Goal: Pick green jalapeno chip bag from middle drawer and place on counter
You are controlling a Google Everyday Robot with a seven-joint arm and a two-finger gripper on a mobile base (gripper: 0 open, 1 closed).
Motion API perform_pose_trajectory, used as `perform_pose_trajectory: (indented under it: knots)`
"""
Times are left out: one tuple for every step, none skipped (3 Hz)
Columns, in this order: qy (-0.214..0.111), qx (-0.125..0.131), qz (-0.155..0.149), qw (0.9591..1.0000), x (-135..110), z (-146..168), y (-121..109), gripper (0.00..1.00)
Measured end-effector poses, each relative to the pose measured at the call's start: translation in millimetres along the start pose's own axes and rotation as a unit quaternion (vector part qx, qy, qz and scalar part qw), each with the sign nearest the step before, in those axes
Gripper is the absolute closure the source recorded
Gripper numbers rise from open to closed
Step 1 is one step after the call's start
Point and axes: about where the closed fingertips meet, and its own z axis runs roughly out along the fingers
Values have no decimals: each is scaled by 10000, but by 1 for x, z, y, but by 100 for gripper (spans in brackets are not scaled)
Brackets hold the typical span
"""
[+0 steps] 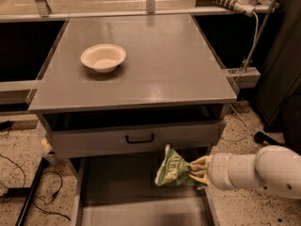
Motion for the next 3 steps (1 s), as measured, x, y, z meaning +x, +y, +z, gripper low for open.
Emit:
perform_pose_trajectory:
  knots:
    - [120, 192, -124, 9997, -21, -58, -18, 100]
    - [120, 194, -128, 9997, -22, -58, -19, 100]
    - [127, 352, -512, 9980, -51, -85, -35, 100]
